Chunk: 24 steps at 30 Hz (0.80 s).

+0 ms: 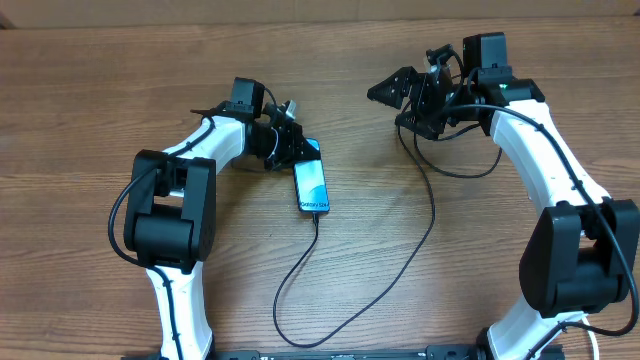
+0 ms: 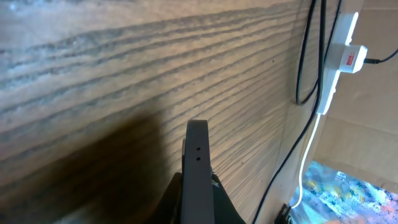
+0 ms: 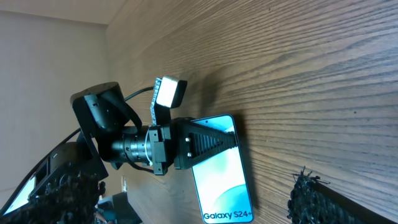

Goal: Plug charger to phone and switch on socket
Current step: 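Lay the phone flat on the table with the left gripper and release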

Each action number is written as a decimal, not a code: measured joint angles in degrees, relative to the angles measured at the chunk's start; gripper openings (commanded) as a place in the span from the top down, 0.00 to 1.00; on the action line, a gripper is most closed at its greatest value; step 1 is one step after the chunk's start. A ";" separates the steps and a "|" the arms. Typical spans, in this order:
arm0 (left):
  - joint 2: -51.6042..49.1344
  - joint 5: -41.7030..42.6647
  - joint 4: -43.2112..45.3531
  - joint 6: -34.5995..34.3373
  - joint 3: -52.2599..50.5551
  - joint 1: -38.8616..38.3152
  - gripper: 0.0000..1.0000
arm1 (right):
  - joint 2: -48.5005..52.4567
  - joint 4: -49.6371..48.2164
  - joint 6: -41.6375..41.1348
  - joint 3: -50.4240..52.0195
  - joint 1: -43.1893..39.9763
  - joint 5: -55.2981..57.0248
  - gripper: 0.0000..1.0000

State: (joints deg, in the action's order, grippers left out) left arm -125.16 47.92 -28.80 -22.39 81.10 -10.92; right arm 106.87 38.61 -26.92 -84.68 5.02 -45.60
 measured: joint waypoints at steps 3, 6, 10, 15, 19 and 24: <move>0.00 -0.39 -1.20 -0.02 -0.02 -0.04 0.96 | 0.00 0.07 -0.02 0.00 0.00 0.04 0.00; 0.00 -0.87 -1.77 -0.02 -0.04 -0.37 0.96 | 0.00 0.07 0.00 0.00 0.00 0.04 0.00; 0.00 -2.21 -2.43 -0.02 -0.09 -1.18 0.96 | 0.00 0.22 0.00 0.00 0.00 0.20 0.00; 0.00 -3.80 -2.47 -0.02 -0.20 -2.14 0.96 | 0.00 0.98 -0.02 0.00 0.00 1.05 0.00; 0.00 -4.11 -2.51 -0.02 -0.20 -2.25 0.91 | 0.00 1.03 0.00 0.00 0.00 1.09 0.00; 0.00 -5.22 -2.84 -0.31 -0.24 -2.25 0.78 | 0.00 1.03 -0.04 0.00 0.00 1.11 0.00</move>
State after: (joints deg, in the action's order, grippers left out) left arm -125.16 42.70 -31.64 -22.70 80.86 -13.17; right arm 106.87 39.64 -26.96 -84.68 5.02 -44.49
